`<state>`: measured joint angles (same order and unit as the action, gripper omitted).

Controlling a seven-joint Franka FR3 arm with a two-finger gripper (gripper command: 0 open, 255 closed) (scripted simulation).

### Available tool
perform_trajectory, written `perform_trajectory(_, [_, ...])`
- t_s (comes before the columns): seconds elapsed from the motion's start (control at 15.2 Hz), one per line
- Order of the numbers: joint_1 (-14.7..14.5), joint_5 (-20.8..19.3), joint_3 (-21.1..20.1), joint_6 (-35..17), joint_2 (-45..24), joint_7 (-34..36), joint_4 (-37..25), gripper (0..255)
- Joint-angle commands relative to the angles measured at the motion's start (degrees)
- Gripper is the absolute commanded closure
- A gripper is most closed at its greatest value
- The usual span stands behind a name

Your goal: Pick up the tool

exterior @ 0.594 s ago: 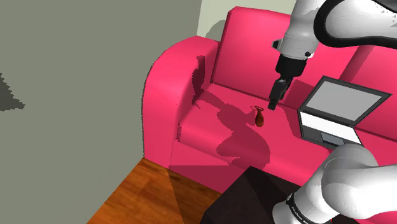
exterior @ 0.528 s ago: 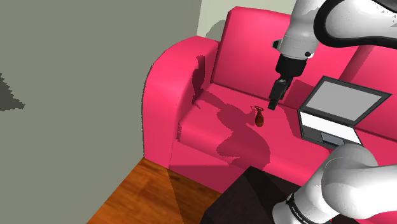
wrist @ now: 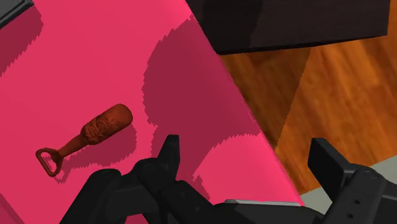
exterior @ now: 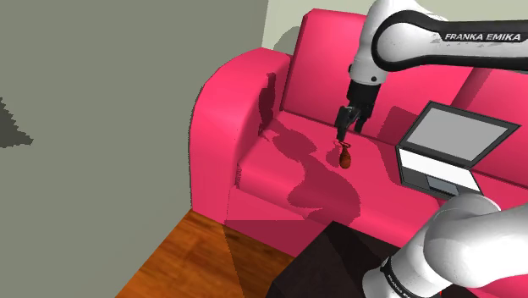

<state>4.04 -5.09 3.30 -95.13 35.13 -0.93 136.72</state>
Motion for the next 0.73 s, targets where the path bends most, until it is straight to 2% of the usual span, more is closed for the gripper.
perform_trajectory(0.0, [1.56,-0.44,1.22,-2.96,-3.51,1.50,-0.33,0])
perform_trajectory(0.66, [7.87,-0.34,7.28,-13.42,-21.44,8.33,-6.53,0])
